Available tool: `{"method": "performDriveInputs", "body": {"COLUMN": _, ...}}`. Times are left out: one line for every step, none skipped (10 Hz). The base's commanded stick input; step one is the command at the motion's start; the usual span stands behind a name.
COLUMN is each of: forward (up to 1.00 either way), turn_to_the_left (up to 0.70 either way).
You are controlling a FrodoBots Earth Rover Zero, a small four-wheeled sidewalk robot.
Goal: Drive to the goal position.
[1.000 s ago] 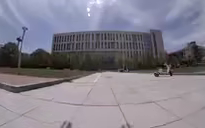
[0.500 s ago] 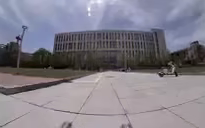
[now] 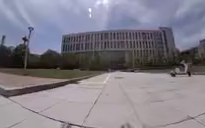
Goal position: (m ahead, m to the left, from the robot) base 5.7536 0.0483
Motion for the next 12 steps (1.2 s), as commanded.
{"method": "performDriveInputs", "body": {"forward": 0.70, "turn_to_the_left": 0.00}}
{"method": "performDriveInputs", "body": {"forward": 0.70, "turn_to_the_left": -0.02}}
{"method": "performDriveInputs", "body": {"forward": 0.70, "turn_to_the_left": -0.30}}
{"method": "performDriveInputs", "body": {"forward": 0.70, "turn_to_the_left": -0.34}}
{"method": "performDriveInputs", "body": {"forward": 0.70, "turn_to_the_left": -0.34}}
{"method": "performDriveInputs", "body": {"forward": 0.70, "turn_to_the_left": -0.34}}
{"method": "performDriveInputs", "body": {"forward": 0.70, "turn_to_the_left": -0.24}}
{"method": "performDriveInputs", "body": {"forward": 0.70, "turn_to_the_left": -0.01}}
{"method": "performDriveInputs", "body": {"forward": 0.70, "turn_to_the_left": 0.00}}
{"method": "performDriveInputs", "body": {"forward": 0.70, "turn_to_the_left": 0.00}}
{"method": "performDriveInputs", "body": {"forward": 0.70, "turn_to_the_left": 0.00}}
{"method": "performDriveInputs", "body": {"forward": 0.70, "turn_to_the_left": 0.00}}
